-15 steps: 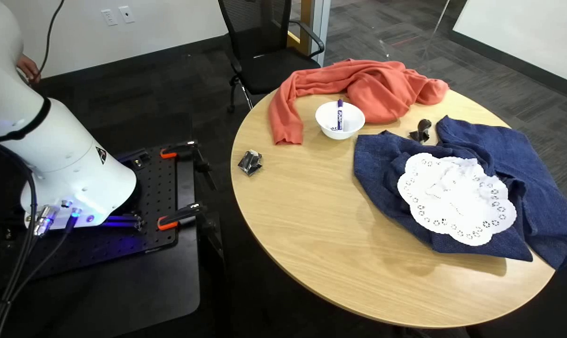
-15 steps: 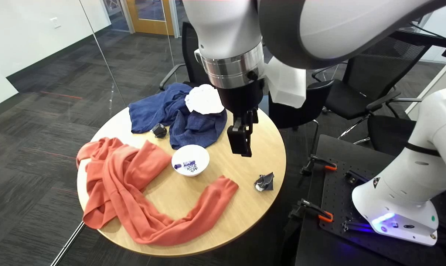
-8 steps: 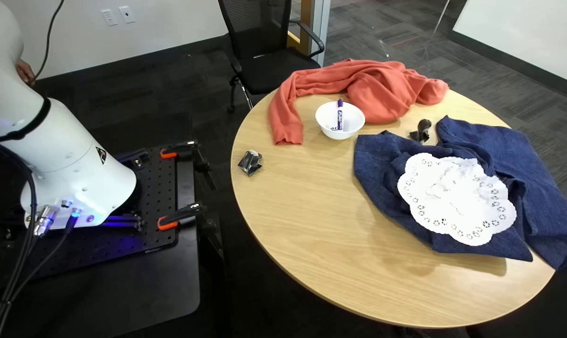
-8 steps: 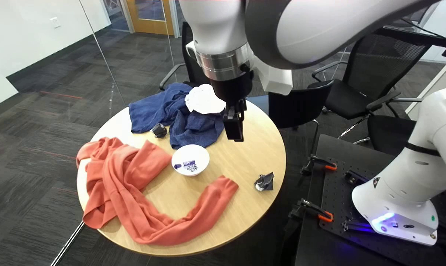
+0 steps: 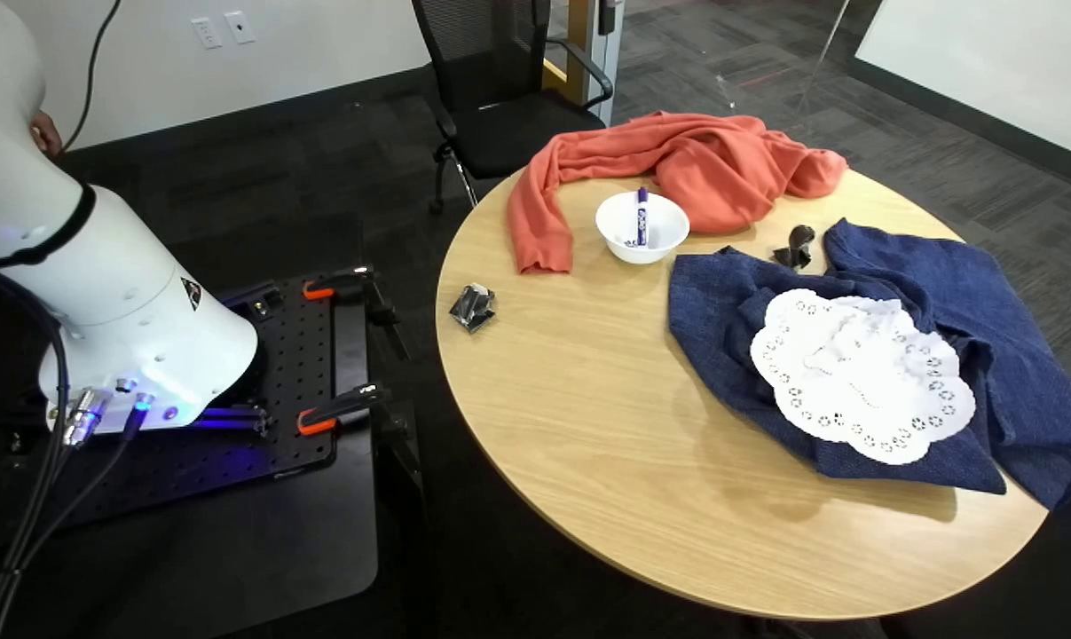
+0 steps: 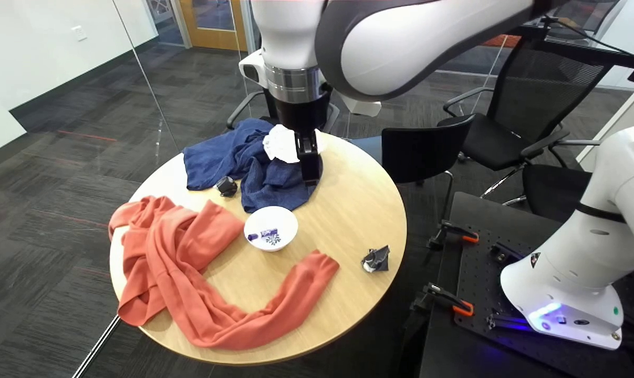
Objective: Take the marker out of the bowl and place it on the table
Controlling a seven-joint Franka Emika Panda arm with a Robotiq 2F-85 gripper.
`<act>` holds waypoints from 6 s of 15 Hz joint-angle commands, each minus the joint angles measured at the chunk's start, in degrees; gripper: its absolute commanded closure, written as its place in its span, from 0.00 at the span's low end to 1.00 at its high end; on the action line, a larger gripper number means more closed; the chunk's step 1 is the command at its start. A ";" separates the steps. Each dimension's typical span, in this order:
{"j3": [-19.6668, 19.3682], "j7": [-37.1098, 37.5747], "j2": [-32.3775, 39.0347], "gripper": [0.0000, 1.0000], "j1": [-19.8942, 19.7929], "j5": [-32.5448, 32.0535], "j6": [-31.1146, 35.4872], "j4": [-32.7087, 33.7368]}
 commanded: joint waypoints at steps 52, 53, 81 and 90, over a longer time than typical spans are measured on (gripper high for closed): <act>5.59 -61.02 33.04 0.28 -15.93 27.97 30.90 6.91; 5.55 -60.82 33.83 0.28 -15.89 27.69 30.69 7.66; 6.32 -57.82 48.77 0.85 -14.95 19.83 26.60 22.69; 8.66 -57.59 41.55 0.95 -15.70 21.37 30.65 16.56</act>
